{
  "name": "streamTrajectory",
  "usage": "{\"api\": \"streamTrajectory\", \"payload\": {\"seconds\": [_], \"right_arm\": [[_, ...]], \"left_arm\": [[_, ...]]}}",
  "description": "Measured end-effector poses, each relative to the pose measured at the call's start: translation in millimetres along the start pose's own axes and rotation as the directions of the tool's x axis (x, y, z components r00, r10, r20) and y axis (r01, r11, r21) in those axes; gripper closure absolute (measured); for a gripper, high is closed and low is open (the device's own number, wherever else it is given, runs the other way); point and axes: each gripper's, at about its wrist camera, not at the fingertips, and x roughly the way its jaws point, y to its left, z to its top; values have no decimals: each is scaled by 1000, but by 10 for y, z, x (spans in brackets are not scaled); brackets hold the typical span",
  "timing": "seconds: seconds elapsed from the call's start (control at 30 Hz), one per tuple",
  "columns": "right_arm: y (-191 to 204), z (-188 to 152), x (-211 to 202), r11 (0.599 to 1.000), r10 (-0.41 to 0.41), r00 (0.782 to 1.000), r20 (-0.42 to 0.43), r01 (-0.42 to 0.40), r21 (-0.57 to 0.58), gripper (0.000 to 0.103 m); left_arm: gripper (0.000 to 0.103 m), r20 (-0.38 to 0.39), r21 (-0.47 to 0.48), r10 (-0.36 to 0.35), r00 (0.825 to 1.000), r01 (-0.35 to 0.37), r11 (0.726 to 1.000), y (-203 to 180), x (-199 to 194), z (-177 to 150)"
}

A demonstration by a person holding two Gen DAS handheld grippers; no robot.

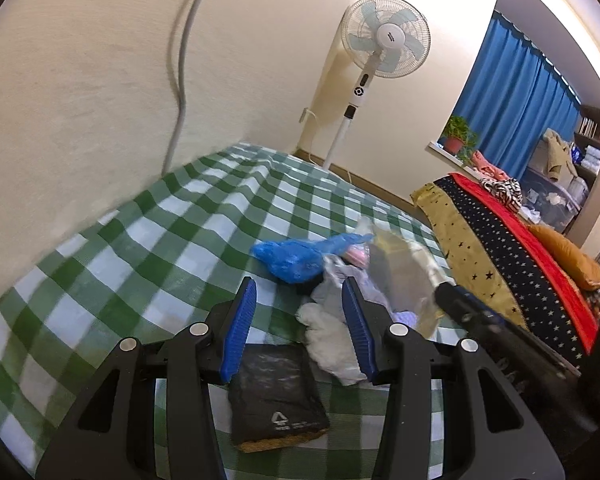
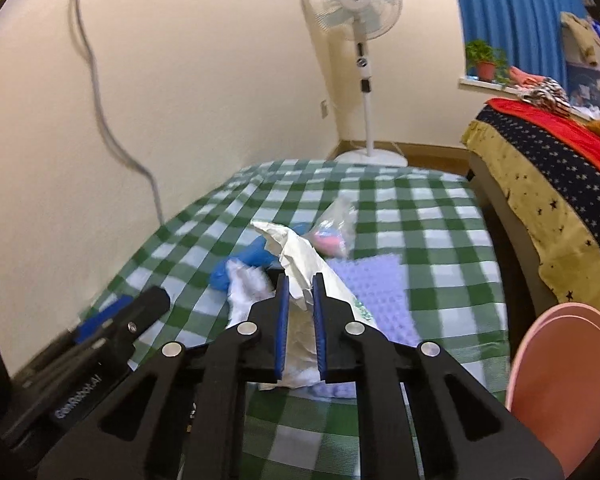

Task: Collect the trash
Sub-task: 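Grasp the crumpled white paper with the left tool while the right tool holds the white plastic bag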

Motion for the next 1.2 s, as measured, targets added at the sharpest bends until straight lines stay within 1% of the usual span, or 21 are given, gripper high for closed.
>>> {"api": "streamTrajectory", "payload": {"seconds": [0.13,0.23,0.33,0.43,0.47,0.5,0.53,0.57,0.6,0.63,0.9,1.07,1.2], "right_arm": [[-160,3,-86,1000,-6,1000,13,6,27,92],[-286,2,-125,998,0,1000,18,-2,70,92],[-339,11,-155,997,5,1000,26,-7,79,92],[-354,12,-180,997,8,1000,28,-10,76,92],[-354,17,-179,997,7,1000,28,-9,73,92],[-349,19,-183,997,6,1000,28,-8,71,92],[-355,20,-188,998,6,1000,27,-8,70,92],[-353,20,-196,998,5,1000,27,-7,70,92],[-354,20,-203,998,3,1000,28,-5,69,92],[-363,19,-213,998,0,1000,27,-2,69,92],[-358,32,-342,997,-24,999,31,22,72,92],[-344,66,-545,997,-49,997,53,45,70,92],[-377,70,-743,994,-76,995,65,71,78,92]], "left_arm": [[59,-16,-16,-45,999,45,999,-104,88,-54],[59,-30,-22,-81,996,80,997,-180,151,-91],[59,-58,-21,-96,994,95,995,-255,244,-134],[59,-96,-20,-89,991,87,996,-294,351,-185],[62,-106,-21,-94,990,92,996,-307,377,-195],[73,-112,-19,-96,989,95,995,-309,390,-204],[81,-115,-12,-96,989,95,995,-324,402,-210],[85,-116,-5,-94,989,94,996,-331,410,-211],[95,-118,7,-88,989,89,996,-348,414,-209],[98,-119,16,-85,989,88,996,-355,411,-205],[100,-98,52,-78,992,84,995,-386,257,-124],[100,-60,104,-95,994,101,989,-500,41,-67],[100,-52,130,-108,993,114,985,-579,-92,-55]]}}
